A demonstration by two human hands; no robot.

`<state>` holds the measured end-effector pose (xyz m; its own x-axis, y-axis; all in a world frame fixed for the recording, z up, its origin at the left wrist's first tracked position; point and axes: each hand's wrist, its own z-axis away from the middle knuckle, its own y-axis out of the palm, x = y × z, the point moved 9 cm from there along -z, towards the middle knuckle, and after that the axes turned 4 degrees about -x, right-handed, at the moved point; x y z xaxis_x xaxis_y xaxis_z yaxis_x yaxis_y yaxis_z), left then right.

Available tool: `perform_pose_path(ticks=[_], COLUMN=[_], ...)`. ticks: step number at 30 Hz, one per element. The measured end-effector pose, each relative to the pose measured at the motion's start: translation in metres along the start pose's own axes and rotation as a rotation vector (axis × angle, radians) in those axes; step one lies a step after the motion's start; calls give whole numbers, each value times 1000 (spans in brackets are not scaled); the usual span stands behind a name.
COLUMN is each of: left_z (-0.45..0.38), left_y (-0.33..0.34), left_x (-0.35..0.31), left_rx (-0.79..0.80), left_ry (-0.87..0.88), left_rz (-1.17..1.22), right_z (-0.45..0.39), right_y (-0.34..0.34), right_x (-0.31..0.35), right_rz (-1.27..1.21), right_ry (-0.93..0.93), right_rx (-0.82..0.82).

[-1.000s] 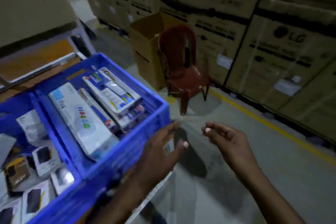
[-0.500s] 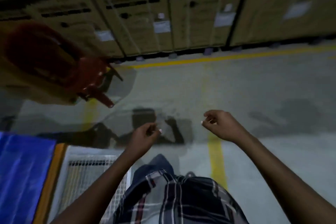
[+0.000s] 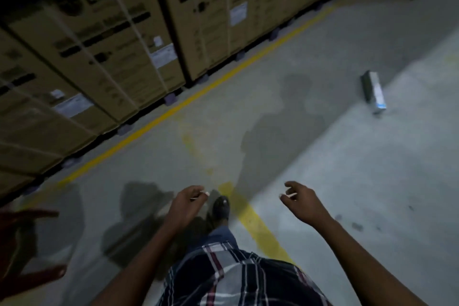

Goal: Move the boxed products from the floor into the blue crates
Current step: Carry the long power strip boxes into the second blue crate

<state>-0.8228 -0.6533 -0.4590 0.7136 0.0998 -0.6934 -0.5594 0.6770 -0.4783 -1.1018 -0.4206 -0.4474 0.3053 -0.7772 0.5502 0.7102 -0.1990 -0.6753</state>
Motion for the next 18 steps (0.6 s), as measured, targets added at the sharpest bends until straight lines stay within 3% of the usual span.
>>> perform_pose_path(ticks=[9, 18], left_z=[-158, -244], left_y=[43, 169], left_x=[-141, -305], left_rx=[217, 397], left_ry=[118, 241], left_rz=[-140, -216], right_z=[-79, -141], right_y=[-100, -181], right_x=[-29, -105], right_rz=[-160, -529], right_ry=[244, 440], right_rx=[-282, -520])
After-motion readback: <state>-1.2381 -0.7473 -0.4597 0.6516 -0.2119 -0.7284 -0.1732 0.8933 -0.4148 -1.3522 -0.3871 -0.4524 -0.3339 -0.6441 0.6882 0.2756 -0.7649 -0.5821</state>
